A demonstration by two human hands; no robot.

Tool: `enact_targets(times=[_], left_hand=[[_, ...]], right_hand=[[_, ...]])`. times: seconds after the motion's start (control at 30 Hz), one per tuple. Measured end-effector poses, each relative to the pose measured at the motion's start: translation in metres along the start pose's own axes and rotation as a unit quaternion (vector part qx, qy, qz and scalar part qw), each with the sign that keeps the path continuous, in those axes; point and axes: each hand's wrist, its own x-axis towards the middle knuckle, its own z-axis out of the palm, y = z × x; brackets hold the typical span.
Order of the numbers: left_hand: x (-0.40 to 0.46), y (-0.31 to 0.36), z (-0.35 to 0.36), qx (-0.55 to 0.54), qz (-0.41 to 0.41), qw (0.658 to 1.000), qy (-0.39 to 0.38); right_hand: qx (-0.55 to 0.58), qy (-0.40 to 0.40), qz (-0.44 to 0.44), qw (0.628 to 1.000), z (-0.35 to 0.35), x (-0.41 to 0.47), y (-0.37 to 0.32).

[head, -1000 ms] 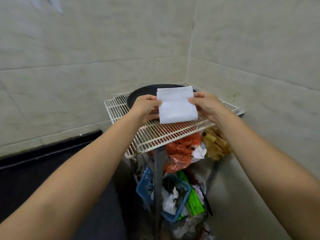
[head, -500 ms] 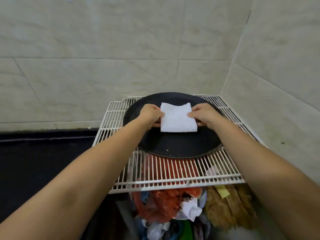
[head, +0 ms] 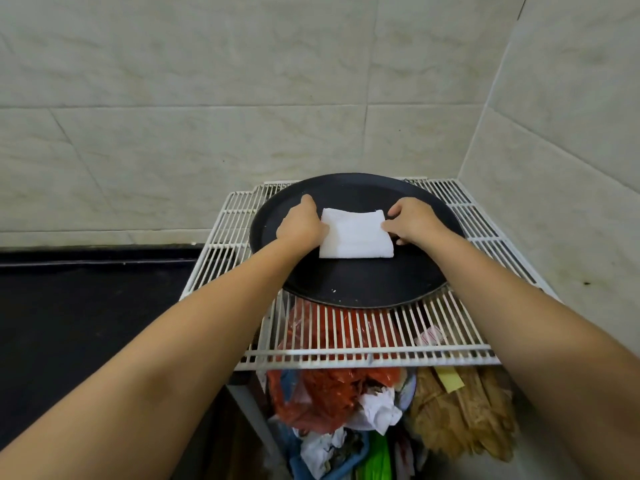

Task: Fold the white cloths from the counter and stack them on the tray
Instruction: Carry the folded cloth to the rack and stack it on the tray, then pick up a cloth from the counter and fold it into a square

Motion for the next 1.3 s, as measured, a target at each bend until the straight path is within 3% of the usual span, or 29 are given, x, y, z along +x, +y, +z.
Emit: enact_targets(times=[0.13, 0.27, 0.43, 0.6, 0.73, 0.93, 1.1, 1.3], left_hand=[[-0.007, -0.018, -0.030, -0.063, 0.033, 0.996, 0.045], [-0.033, -0.057, -0.078, -0.121, 0.059, 0.984, 0.117], [-0.100, -0.165, -0.156, -0.084, 0.023, 0.977, 0.193], [-0.190, -0.307, -0.232, -0.005, -0.045, 0.967, 0.249], [-0.284, -0.432, -0.280, 0.087, -0.127, 0.957, 0.248], [-0.387, -0.568, -0.296, 0.104, -0.292, 0.928, 0.208], [-0.427, -0.648, -0.300, 0.070, -0.378, 0.904, 0.186], [-0.427, -0.729, -0.325, 0.046, -0.422, 0.891, 0.163]], right_hand=[[-0.022, 0.066, -0.049, 0.996, -0.007, -0.013, -0.027], [-0.055, 0.088, -0.170, 0.980, 0.021, -0.046, -0.095], [-0.053, 0.071, -0.358, 0.930, 0.127, -0.116, -0.211], [-0.084, 0.038, -0.445, 0.891, 0.249, -0.205, -0.304], [-0.109, -0.022, -0.516, 0.849, 0.362, -0.289, -0.363], [-0.177, -0.143, -0.551, 0.803, 0.497, -0.377, -0.405], [-0.211, -0.210, -0.579, 0.759, 0.573, -0.410, -0.440], [-0.224, -0.253, -0.605, 0.721, 0.649, -0.411, -0.504]])
